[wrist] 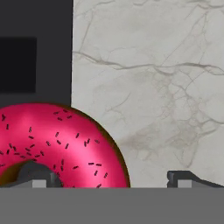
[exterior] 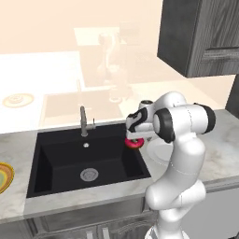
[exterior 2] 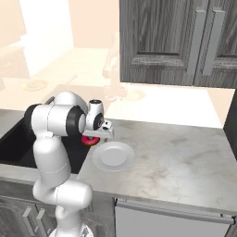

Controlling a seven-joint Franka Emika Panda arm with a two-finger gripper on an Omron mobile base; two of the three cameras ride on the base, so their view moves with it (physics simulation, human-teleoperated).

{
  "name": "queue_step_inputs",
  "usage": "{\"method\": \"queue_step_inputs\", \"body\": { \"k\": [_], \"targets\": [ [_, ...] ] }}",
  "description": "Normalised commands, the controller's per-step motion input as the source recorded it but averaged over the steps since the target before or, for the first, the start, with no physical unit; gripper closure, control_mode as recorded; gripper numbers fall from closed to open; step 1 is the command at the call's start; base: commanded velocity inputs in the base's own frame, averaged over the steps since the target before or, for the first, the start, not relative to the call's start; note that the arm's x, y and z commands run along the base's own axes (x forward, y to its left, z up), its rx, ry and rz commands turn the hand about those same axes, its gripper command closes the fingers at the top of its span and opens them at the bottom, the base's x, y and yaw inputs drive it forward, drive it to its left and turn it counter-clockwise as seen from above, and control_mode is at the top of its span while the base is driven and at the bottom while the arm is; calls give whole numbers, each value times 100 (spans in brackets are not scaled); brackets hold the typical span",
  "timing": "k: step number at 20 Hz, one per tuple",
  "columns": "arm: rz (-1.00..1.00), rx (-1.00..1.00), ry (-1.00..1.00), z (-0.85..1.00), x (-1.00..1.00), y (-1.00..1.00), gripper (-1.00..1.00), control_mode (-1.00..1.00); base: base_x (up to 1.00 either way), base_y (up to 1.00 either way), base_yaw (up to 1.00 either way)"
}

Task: Place the pastries on the plates.

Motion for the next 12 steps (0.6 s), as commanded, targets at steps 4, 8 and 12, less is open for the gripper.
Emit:
{"method": "queue_step_inputs", "body": {
  "k": [4,8,12],
  "targets": [
    [0,0,0,-16,4,0,-100,-100,0,0,0],
    [0,0,0,-9,0,0,100,-100,0,0,0],
    [0,0,0,0,0,0,100,-100,0,0,0]
  ]
}}
